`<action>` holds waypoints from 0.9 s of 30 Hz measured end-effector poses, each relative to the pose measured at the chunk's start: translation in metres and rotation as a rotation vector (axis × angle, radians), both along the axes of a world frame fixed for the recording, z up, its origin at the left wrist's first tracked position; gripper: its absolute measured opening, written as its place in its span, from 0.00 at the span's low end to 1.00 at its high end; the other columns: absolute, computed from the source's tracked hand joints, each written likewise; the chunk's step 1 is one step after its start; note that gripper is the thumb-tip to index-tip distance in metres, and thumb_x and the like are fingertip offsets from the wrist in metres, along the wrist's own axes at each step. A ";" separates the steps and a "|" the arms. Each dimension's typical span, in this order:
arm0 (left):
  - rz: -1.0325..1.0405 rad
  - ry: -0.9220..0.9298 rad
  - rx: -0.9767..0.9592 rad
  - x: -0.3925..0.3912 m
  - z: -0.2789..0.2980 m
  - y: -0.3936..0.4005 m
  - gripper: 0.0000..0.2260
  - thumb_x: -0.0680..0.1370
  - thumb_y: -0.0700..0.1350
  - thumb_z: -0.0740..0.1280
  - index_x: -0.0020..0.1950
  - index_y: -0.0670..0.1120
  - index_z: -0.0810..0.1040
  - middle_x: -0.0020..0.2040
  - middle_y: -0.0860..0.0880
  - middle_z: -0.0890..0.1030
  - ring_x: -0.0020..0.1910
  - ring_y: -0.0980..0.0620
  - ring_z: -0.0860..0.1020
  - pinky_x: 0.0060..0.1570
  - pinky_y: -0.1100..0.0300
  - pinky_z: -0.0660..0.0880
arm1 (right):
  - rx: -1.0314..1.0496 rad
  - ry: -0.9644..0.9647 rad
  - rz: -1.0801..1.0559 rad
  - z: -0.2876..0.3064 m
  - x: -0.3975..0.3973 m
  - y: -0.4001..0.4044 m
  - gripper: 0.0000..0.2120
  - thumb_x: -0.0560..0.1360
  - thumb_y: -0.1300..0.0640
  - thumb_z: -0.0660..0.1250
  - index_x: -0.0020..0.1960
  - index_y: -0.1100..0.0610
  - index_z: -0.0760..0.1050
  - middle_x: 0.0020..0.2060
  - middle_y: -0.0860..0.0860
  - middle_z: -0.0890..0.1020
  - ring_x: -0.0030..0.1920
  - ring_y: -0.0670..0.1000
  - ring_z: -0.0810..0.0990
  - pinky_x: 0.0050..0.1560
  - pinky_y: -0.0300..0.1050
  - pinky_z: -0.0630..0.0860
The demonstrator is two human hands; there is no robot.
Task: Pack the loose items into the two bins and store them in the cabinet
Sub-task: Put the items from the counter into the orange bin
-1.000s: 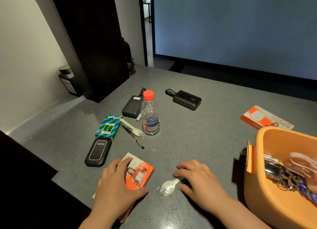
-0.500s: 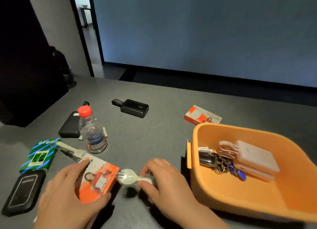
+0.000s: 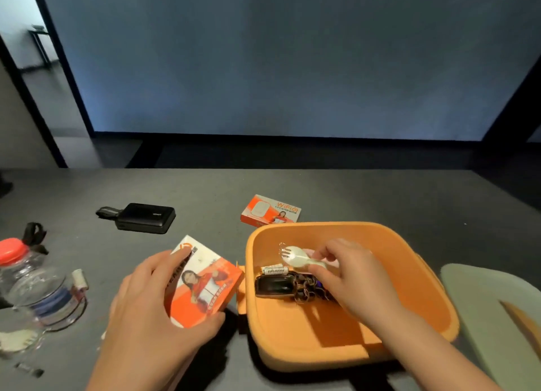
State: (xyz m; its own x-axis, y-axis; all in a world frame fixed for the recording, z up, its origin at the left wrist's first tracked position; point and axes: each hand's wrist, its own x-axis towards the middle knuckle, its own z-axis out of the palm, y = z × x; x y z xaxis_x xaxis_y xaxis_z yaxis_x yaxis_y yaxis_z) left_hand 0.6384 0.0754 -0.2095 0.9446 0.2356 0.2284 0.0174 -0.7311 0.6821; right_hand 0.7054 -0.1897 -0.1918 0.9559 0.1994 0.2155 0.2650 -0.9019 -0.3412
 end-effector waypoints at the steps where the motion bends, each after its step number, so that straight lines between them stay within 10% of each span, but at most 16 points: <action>1: -0.010 0.003 -0.001 0.002 -0.001 -0.002 0.45 0.48 0.68 0.68 0.65 0.62 0.68 0.59 0.64 0.66 0.58 0.58 0.65 0.59 0.50 0.66 | -0.070 -0.010 0.008 -0.002 0.007 -0.002 0.07 0.76 0.44 0.65 0.50 0.45 0.74 0.48 0.39 0.76 0.52 0.43 0.73 0.47 0.37 0.68; 12: -0.021 0.028 -0.022 0.018 0.006 -0.006 0.44 0.47 0.69 0.68 0.62 0.68 0.63 0.62 0.63 0.67 0.62 0.56 0.66 0.60 0.48 0.66 | -0.520 -0.109 0.304 -0.038 0.073 0.044 0.07 0.74 0.58 0.67 0.52 0.53 0.78 0.50 0.50 0.78 0.56 0.54 0.71 0.53 0.48 0.67; 18: -0.024 0.001 -0.027 0.021 -0.003 -0.011 0.42 0.48 0.69 0.69 0.62 0.67 0.65 0.60 0.65 0.67 0.58 0.59 0.66 0.56 0.52 0.67 | -0.538 -0.165 0.334 -0.063 0.081 0.043 0.08 0.63 0.55 0.79 0.37 0.51 0.80 0.35 0.47 0.78 0.41 0.51 0.73 0.39 0.47 0.70; 27: -0.132 -0.036 0.019 0.030 0.011 -0.025 0.40 0.51 0.69 0.69 0.63 0.68 0.64 0.60 0.73 0.62 0.58 0.67 0.62 0.54 0.60 0.61 | 0.015 -0.067 0.185 -0.010 0.058 0.023 0.06 0.75 0.48 0.67 0.51 0.46 0.80 0.47 0.40 0.81 0.50 0.43 0.76 0.50 0.42 0.72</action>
